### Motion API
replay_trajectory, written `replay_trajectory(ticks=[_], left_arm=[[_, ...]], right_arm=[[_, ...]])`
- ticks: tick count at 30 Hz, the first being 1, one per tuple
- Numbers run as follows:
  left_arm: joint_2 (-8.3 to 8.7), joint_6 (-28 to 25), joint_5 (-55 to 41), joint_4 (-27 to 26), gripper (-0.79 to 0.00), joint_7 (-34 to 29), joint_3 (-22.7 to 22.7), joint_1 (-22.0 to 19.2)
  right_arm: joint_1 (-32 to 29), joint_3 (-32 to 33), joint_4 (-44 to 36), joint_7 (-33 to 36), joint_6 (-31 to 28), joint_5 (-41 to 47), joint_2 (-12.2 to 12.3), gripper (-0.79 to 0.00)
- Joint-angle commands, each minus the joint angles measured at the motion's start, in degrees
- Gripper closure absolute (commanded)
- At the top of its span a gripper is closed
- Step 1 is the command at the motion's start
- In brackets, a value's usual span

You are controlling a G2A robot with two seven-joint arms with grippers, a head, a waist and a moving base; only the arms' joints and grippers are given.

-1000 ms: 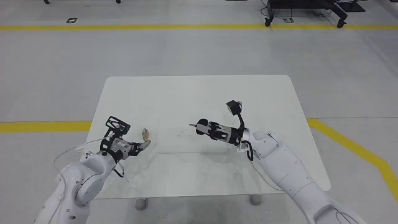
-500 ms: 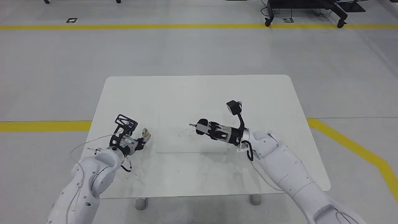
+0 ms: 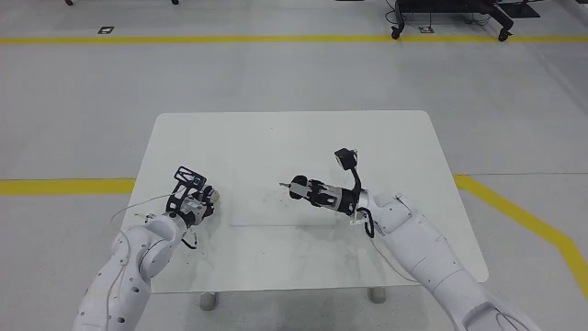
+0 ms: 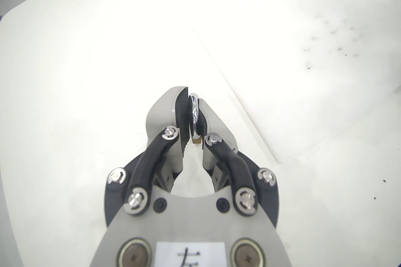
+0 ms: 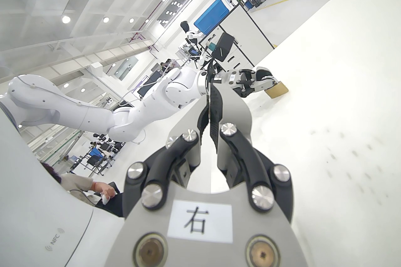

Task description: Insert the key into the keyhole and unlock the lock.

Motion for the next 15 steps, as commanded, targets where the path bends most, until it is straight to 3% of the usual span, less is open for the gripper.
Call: replay_trajectory(ticks=[1, 8, 15], left_arm=[[-0.05, 0.3, 0.1, 0.4, 0.0, 0.0, 0.1, -0.2], [-0.12, -3.9, -12.4, 1.2, 0.0, 2.5, -3.1, -0.3], [0.01, -12.3, -32.3, 2.2, 0.0, -1.1, -6.1, -0.2]], right_arm=[[0.0, 0.0, 0.0, 0.0, 0.0, 0.0, 0.0, 0.0], [0.0, 0.0, 0.0, 0.0, 0.0, 0.0, 0.0, 0.0], [0.0, 0.0, 0.0, 0.0, 0.0, 0.0, 0.0, 0.0]])
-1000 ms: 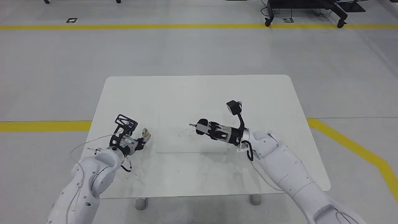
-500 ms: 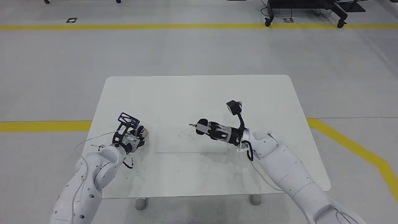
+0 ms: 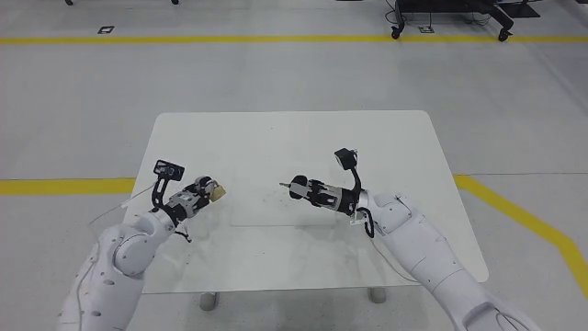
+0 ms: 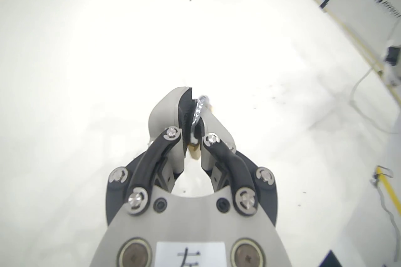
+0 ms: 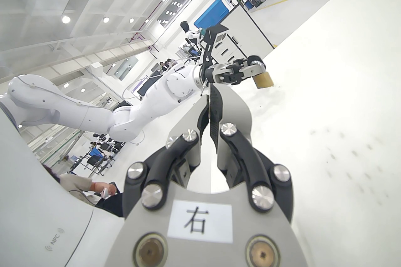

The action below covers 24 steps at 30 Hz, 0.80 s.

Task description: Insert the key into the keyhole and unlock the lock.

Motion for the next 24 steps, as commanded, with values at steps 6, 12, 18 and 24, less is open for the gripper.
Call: replay_trajectory(ticks=[6, 12, 18, 24], left_arm=[[0.05, -2.8, -27.4, 0.2, 0.0, -10.5, -0.6, -0.8], [0.2, -2.1, -31.9, -1.3, 0.0, -13.5, -0.8, -1.0], [-0.48, 5.1, -41.9, -1.1, 0.0, -18.0, 3.6, -1.8], [-1.29, 25.7, -66.0, 8.2, 0.0, -38.3, 8.1, -11.7]], right_arm=[[0.0, 0.0, 0.0, 0.0, 0.0, 0.0, 0.0, 0.0], [0.0, 0.0, 0.0, 0.0, 0.0, 0.0, 0.0, 0.0], [-0.4, 0.9, -0.5, -4.6, 2.7, -1.2, -0.1, 0.0], [-0.9, 1.6, -1.4, -12.5, 4.6, -6.1, -0.6, 0.0]])
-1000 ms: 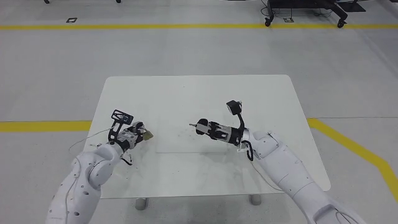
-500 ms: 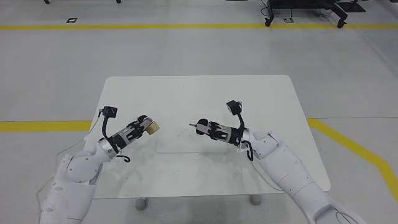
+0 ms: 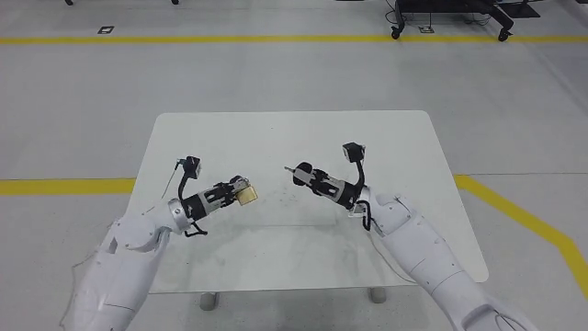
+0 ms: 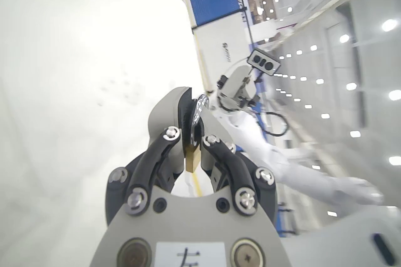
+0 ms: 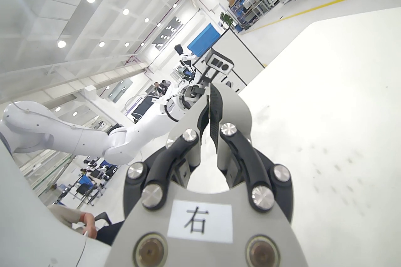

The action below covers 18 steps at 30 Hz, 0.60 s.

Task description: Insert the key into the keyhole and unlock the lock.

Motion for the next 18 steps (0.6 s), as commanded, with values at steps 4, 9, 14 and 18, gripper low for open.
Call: replay_trajectory(ticks=[4, 9, 14, 18], left_arm=[[-0.36, 11.0, -4.8, 7.5, 0.0, -8.0, 3.2, -7.4], [-2.0, 18.0, -5.5, 14.2, 0.0, -9.0, 9.9, -14.3], [-4.15, 19.7, -8.8, 20.0, 0.0, -6.8, 14.7, -20.5], [-5.34, 19.6, -11.8, 24.3, 0.0, -6.2, 16.2, -24.0]], right_arm=[[-2.2, 2.7, -3.8, -4.8, 0.4, -4.6, 0.6, 0.0], [-5.6, 5.8, -8.8, -7.5, 4.0, -9.2, 1.5, 0.0], [-8.0, 7.4, -13.7, -7.5, 7.1, -10.7, 2.0, 0.0], [-9.1, 7.8, -16.6, -7.3, 9.8, -11.7, 2.2, 0.0]])
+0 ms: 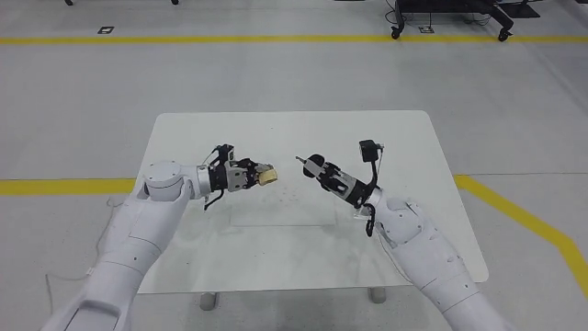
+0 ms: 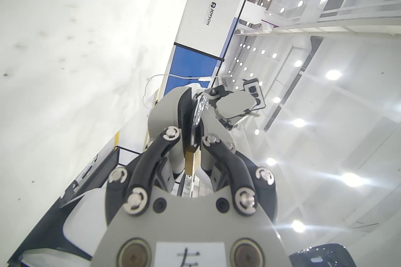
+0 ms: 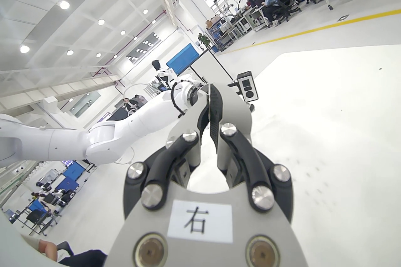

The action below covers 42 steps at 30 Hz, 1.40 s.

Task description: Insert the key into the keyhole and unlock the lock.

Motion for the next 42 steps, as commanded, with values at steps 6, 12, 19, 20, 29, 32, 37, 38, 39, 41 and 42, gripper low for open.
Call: replay_trajectory(ticks=[6, 12, 19, 20, 29, 32, 37, 38, 39, 41, 42], left_arm=[[-0.62, -0.6, -2.3, 3.6, 0.0, 1.0, 0.2, -2.2], [-0.62, -0.6, -2.3, 3.6, 0.0, 1.0, 0.2, -2.2], [-0.66, -1.4, -7.2, 0.8, 0.0, 8.8, -2.8, 0.2], [-0.8, -1.5, -8.4, 0.4, 0.0, 10.2, -3.2, 0.5], [-1.63, -7.8, -6.5, -1.9, 0.0, 19.3, -2.3, 2.0], [-1.55, -10.1, -4.2, -2.8, 0.0, 21.3, -2.5, 2.5], [-1.55, -12.9, -1.1, -4.6, 0.0, 24.0, -2.5, 3.7], [-1.56, -13.0, -0.9, -4.8, 0.0, 24.3, -2.5, 3.9], [-1.58, -12.9, -0.8, -4.9, 0.0, 24.4, -2.5, 4.0], [-1.58, -12.8, -0.7, -5.0, 0.0, 24.4, -2.7, 4.1], [-1.58, -12.8, -0.5, -5.1, 0.0, 24.5, -2.7, 4.2]], right_arm=[[-0.4, 0.0, -2.3, -0.1, 2.5, 0.3, 0.0, 0.0], [-0.4, 0.0, -2.3, -0.1, 2.5, 0.3, 0.0, 0.0], [0.0, 0.0, -4.7, 2.5, 6.6, 5.6, 0.0, 0.0], [-0.3, -0.1, -5.3, 2.9, 8.3, 6.8, 0.0, 0.0], [-0.9, -6.6, -4.1, 2.0, 21.0, 14.5, -1.8, 0.0], [-0.3, -8.4, -3.7, 0.2, 22.3, 14.5, -2.5, 0.0], [1.1, -9.8, -1.9, -2.7, 22.0, 17.2, -3.6, 0.0], [1.5, -10.1, -1.4, -3.2, 21.9, 17.9, -3.8, 0.0], [2.0, -10.4, -0.7, -3.6, 21.9, 18.0, -4.1, 0.0], [2.8, -11.1, 0.4, -4.1, 22.0, 18.6, -4.5, 0.0], [3.2, -11.5, 1.0, -4.3, 22.2, 18.8, -4.7, 0.0]])
